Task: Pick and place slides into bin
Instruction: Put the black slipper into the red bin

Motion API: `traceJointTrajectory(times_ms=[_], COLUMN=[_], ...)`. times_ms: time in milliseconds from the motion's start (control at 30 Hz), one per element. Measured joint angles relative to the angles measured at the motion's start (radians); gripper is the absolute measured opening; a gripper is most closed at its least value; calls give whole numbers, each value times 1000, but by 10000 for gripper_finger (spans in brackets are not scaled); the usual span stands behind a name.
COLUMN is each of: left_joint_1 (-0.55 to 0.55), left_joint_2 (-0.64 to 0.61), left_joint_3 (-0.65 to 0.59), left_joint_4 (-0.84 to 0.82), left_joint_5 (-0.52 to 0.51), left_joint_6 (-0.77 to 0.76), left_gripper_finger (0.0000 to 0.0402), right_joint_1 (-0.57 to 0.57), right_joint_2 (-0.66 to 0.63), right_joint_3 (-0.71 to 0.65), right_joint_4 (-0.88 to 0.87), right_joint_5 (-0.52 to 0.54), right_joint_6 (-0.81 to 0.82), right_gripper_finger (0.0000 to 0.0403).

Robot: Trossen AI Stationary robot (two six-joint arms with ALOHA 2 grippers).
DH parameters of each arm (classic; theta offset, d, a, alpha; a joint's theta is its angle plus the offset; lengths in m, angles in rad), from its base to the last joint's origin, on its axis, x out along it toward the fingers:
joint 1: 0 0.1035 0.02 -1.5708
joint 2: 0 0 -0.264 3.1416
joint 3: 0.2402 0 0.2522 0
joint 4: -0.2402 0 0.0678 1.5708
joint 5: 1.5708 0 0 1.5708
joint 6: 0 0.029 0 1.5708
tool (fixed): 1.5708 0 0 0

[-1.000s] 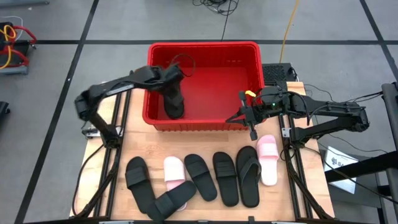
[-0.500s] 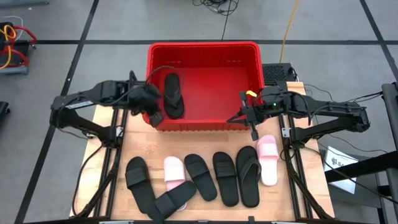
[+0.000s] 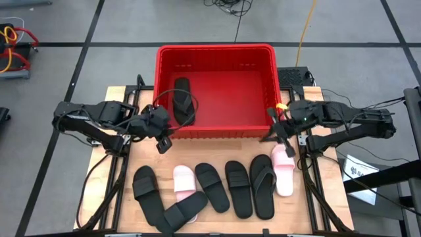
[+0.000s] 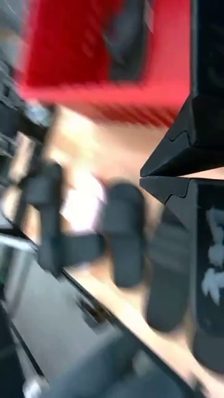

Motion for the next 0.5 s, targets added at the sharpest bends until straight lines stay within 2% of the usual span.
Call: traceJointTrajectory(times_ms=[267,500], left_joint_1=[-17,-17], left_joint_2=[0,0], left_joint_3=[0,0], left_joint_4=[35,35], left_joint_5=[-13,-13], left_joint_6=[-5,1], left_gripper_finger=[120,120], right_joint_1=[185,316], right_joint_2=[15,49], right_joint_3=[0,0], right_joint_4=[-232,-300], right_joint_5=[-1,-1], right_joint_6=[262,431], right_gripper_finger=[0,0])
